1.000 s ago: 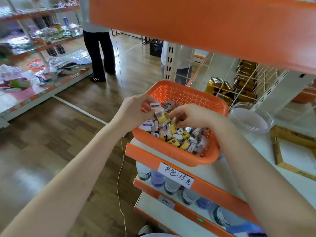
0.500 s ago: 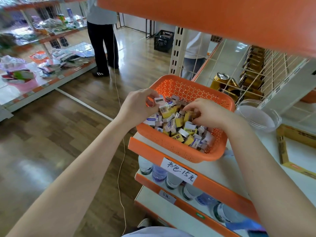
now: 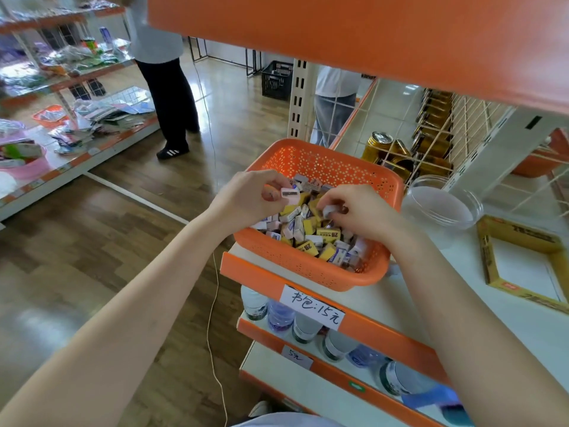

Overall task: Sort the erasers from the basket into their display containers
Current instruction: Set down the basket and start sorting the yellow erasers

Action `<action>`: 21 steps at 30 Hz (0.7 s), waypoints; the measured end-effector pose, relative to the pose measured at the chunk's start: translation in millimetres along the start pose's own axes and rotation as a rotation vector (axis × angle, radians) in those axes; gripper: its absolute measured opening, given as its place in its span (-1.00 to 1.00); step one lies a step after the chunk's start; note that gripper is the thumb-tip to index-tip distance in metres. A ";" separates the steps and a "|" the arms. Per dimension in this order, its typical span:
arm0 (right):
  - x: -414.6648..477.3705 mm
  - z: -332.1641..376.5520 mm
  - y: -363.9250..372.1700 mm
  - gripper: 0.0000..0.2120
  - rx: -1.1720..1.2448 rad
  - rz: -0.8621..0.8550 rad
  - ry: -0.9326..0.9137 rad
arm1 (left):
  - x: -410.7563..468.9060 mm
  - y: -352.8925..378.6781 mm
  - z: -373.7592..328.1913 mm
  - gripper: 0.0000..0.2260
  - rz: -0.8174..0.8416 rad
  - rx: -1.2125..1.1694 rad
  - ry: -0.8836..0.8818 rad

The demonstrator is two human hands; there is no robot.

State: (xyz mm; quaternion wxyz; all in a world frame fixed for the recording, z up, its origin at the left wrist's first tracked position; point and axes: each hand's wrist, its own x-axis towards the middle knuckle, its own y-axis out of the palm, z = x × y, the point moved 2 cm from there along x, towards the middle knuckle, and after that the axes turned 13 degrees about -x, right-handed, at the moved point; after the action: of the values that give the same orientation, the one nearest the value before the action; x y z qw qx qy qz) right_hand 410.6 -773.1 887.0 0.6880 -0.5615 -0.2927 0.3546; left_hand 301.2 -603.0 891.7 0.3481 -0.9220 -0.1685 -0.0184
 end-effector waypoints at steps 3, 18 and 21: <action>-9.1 -8.3 -15.2 -0.79 0.020 -0.110 0.062 | 1.9 15.6 -19.8 -0.83 0.095 -0.006 0.097; -131.9 -101.7 -29.3 -0.83 0.128 -0.305 0.568 | 44.7 132.3 -121.5 -0.71 0.461 0.199 0.432; -141.8 -106.2 -12.8 -0.87 0.172 -0.271 0.568 | 48.8 151.0 -125.4 -0.76 0.508 0.339 0.491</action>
State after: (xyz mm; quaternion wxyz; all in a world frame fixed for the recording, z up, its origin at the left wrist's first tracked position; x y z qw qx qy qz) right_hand 415.8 -950.4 877.8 0.8279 -0.5338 -0.1303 0.1124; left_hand 406.5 -775.5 898.1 0.5188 -0.8321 0.1527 -0.1234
